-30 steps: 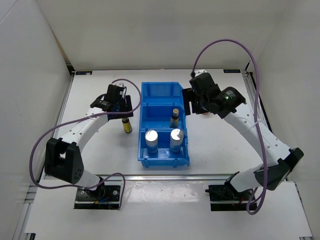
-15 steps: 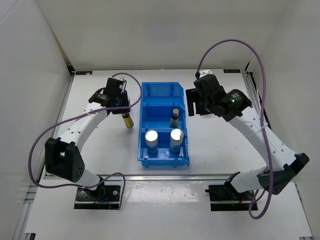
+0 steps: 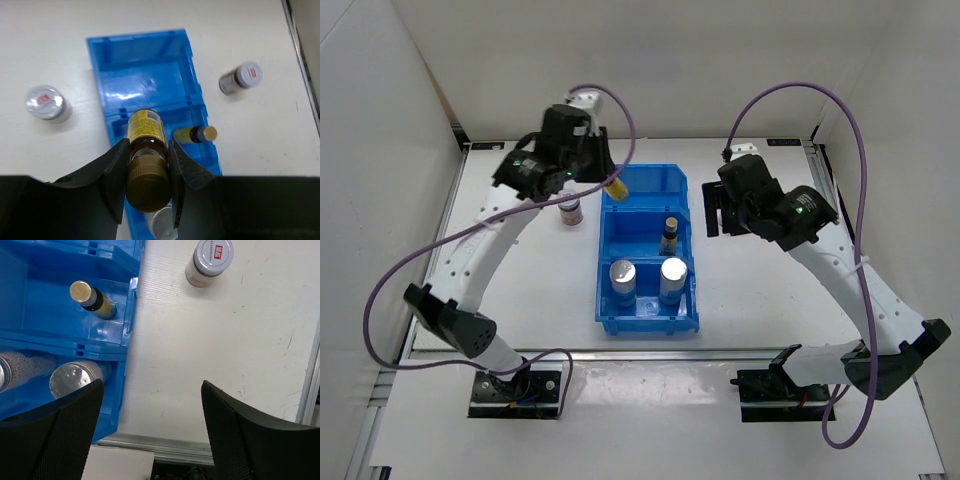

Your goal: Organize the condiment bottles

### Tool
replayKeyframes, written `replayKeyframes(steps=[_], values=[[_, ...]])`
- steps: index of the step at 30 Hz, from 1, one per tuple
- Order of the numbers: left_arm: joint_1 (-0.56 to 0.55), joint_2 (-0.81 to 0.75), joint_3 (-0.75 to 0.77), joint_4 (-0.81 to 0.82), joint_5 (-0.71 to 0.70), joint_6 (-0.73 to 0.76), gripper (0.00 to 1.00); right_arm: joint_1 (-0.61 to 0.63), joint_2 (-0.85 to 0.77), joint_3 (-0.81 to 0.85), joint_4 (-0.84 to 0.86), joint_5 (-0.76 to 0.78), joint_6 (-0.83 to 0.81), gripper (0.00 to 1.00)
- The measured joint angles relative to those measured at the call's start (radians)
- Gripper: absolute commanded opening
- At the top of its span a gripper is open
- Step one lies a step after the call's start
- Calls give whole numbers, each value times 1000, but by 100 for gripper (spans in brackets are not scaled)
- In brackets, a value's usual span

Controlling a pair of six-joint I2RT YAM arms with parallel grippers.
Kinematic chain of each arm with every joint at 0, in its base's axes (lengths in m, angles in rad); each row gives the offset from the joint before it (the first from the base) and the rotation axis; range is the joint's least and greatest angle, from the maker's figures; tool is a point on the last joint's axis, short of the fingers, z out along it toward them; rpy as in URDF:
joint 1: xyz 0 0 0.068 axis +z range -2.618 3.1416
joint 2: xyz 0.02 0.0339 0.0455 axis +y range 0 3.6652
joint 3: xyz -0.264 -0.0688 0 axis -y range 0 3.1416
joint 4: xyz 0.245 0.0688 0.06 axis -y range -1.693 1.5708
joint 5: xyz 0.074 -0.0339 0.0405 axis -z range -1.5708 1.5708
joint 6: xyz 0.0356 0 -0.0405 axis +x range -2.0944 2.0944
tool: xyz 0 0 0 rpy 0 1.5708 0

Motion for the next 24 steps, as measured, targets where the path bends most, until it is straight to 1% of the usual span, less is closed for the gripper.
replayKeyframes(steps=[3,6,11,16,17,19,21,23,24], values=[[-61,71,-8,-3,14,-3,11,-12,-1,0,-5,6,0,82],[-105,167,-60,-1,28,-9,11,-31,-2,0,-16,7,0,83],[-117,282,-153,-5,22,-14,11,-48,-15,-4,-22,14,0,83],[-117,312,-189,0,-13,-16,11,-48,-41,-34,-27,17,-1,83],[-117,314,-189,6,-18,-16,12,-48,-42,-39,-28,17,0,84],[-118,315,-189,22,-26,-16,20,-48,-43,-45,-30,18,0,86],[-118,315,-189,34,-33,-18,33,-48,-43,-46,-32,18,0,87],[-119,315,-189,39,-41,-21,44,-48,-43,-46,-32,19,-1,89],[-120,316,-189,42,-47,-21,57,-48,-43,-46,-33,21,-1,89]])
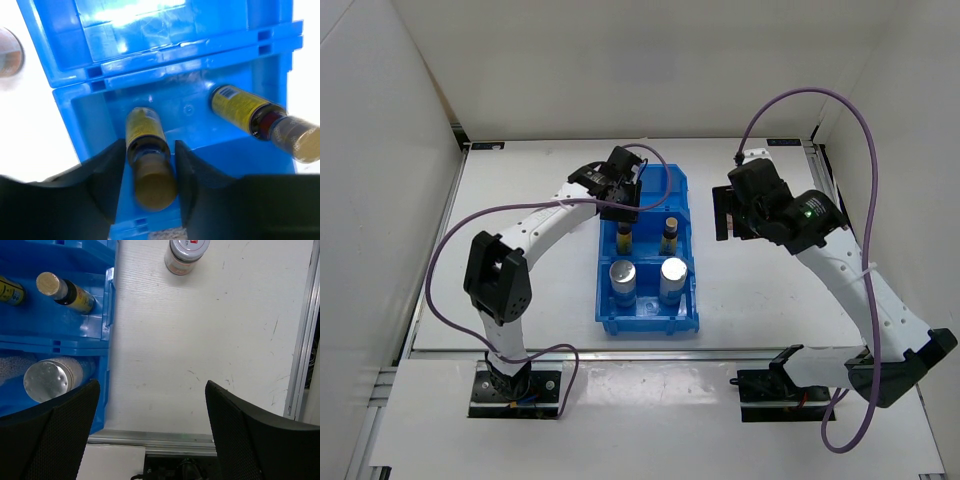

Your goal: Organize the condiment bottles

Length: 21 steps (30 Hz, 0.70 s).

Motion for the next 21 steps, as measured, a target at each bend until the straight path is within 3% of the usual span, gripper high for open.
replayKeyframes(steps=[12,21], values=[[-7,5,6,12,-28,-5,100,-56,15,2,-3,4,1,94],[-5,-10,177,-25,-58,24,100,-227,138,27,33,-146,-1,95]])
